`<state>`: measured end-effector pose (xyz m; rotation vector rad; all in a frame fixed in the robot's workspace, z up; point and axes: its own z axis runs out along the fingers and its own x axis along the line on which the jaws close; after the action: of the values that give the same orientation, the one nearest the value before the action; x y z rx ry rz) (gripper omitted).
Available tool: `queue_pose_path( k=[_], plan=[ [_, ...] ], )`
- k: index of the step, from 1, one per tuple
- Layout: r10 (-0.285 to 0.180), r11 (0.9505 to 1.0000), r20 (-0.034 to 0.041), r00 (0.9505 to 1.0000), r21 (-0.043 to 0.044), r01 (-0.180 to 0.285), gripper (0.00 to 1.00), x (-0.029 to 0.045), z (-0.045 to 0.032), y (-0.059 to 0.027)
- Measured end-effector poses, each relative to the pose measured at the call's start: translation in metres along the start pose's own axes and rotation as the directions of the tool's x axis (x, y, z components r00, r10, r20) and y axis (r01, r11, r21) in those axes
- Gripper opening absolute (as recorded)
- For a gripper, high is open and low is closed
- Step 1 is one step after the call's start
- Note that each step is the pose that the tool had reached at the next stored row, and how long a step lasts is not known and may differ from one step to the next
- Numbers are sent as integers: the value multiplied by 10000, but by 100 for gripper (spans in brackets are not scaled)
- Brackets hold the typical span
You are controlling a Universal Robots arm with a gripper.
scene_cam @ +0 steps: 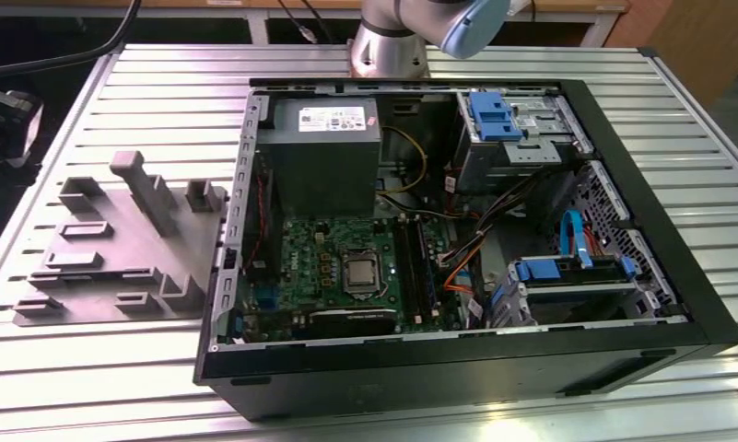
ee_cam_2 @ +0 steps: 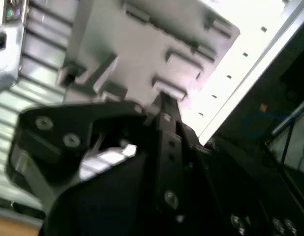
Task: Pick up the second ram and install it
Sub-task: 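Reach for the second ram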
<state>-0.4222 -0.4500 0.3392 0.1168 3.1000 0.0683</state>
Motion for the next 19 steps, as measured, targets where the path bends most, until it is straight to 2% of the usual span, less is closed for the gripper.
queue_pose_path(
  k=[7,13,19],
  plan=[
    [0,10000,-1,10000,2,0,10,-22,16,-21],
    [2,10000,0,10000,1,-2,10,-43,73,-179],
    [1,10000,1,10000,0,-1,10,-155,154,-195]
  ],
)
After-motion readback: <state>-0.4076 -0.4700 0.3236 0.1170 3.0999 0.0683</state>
